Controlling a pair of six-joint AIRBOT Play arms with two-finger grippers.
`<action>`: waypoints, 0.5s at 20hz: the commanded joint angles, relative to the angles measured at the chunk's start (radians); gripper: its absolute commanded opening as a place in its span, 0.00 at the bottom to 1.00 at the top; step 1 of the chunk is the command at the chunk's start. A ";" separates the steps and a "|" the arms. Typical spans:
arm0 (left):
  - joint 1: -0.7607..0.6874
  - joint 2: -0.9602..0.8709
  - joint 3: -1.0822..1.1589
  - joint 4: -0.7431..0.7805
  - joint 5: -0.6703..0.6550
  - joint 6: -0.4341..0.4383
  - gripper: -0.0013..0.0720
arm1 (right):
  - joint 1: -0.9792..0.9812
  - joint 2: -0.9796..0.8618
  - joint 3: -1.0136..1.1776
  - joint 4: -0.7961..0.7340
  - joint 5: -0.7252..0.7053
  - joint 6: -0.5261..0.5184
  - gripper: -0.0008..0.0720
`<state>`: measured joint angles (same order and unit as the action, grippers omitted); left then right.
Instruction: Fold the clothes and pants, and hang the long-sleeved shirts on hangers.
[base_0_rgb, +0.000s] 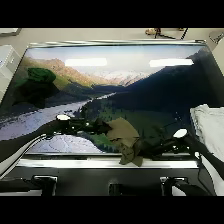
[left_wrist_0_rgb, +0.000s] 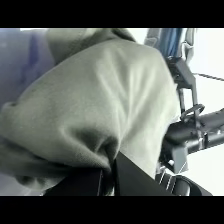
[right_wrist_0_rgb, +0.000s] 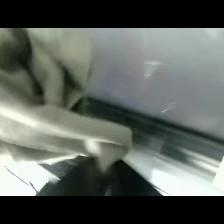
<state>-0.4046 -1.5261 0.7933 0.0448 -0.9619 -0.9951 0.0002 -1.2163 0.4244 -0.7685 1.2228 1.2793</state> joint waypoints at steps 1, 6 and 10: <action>0.001 0.024 0.001 0.000 -0.006 0.013 0.06 | 0.142 0.001 0.002 -0.051 -0.048 0.055 0.06; 0.117 0.157 0.059 0.000 -0.010 0.031 0.05 | 0.148 0.048 0.233 -0.302 0.107 0.133 0.06; 0.272 0.378 0.293 -0.005 -0.029 0.025 0.05 | 0.053 0.226 0.739 -0.610 0.102 0.214 0.06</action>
<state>-0.2237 -1.2785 0.9535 0.0463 -0.9775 -0.9676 0.0998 -1.0927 0.8574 -1.1435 1.3201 1.4322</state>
